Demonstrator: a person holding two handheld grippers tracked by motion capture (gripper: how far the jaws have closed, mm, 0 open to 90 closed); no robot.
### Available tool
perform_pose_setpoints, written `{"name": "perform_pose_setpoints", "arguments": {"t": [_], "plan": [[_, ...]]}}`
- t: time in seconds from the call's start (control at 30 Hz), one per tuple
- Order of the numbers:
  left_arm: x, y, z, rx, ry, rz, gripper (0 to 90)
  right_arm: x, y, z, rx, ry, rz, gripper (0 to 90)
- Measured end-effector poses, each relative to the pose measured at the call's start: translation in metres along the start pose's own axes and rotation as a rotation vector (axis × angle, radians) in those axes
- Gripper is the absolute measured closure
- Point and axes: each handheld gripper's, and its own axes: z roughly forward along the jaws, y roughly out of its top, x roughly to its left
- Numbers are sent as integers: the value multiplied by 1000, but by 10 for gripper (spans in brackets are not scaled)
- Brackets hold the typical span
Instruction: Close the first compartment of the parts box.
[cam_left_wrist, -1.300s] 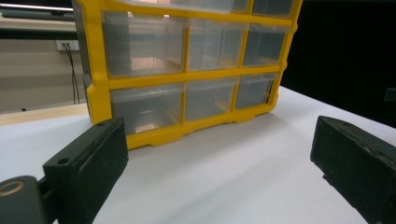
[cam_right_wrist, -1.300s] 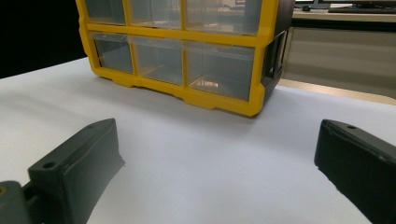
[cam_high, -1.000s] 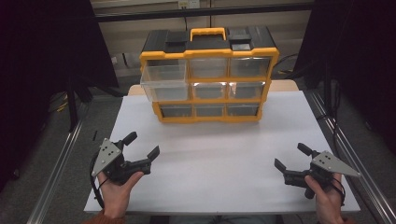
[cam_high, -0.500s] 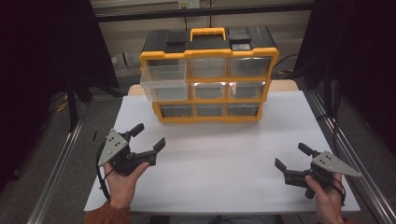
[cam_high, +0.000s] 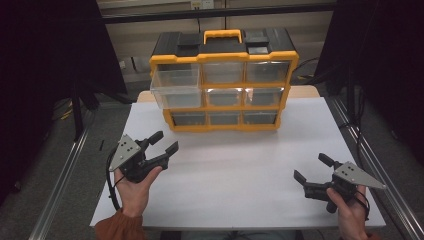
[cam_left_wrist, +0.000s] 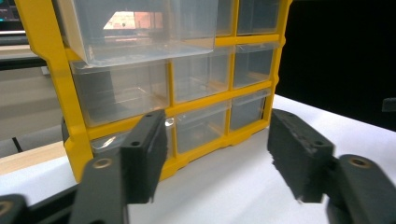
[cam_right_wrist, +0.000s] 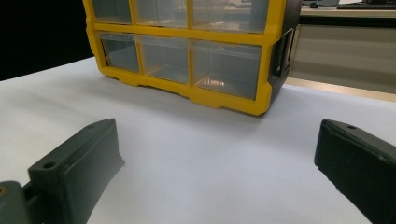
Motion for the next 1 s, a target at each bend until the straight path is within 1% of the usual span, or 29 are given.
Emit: {"name": "perform_pose_setpoints", "arguments": {"t": [0.03,0.1,0.17,0.23,0.27,0.3,0.37,0.4,0.43,0.47,0.53,0.57,0.6,0.7,0.73,0.8,0.9,1.0], "plan": [[1,0,0,1,-5,9,428,0,0,0,1,2,0,1],[2,1,1,17,-22,0,482,0,0,0,1,1,2,1],[1,2,1,12,-16,3,492,-1,0,0,1,0,-1,1],[0,4,2,16,-35,13,528,0,0,1,2,-8,5,1],[0,4,2,16,-35,13,551,0,0,1,4,-6,5,1],[-1,5,3,11,-32,13,551,0,0,1,4,-6,5,1],[0,7,4,10,-45,19,609,0,0,1,0,-6,3,1],[0,8,6,4,-40,23,660,0,0,0,0,-6,-2,1],[0,8,6,4,-40,23,671,0,0,0,0,-6,-2,1],[0,9,7,-7,-28,30,671,0,0,0,-1,-6,-4,1],[2,11,8,-27,-28,16,723,0,0,0,2,-4,-3,1],[4,13,9,-28,-22,21,739,0,0,0,3,1,-1,1],[5,16,10,-44,-22,8,779,0,0,1,-1,0,-4,1],[8,22,9,-55,-22,9,836,0,0,0,2,-1,-14,1],[9,24,9,-62,-24,4,836,0,0,0,2,-1,-14,1],[11,30,8,-82,-16,2,880,0,0,0,3,-1,-12,1],[14,38,7,-79,-21,14,900,0,0,0,2,1,-11,1],[14,43,9,-76,-34,6,900,0,0,0,1,-2,-11,1]]}}
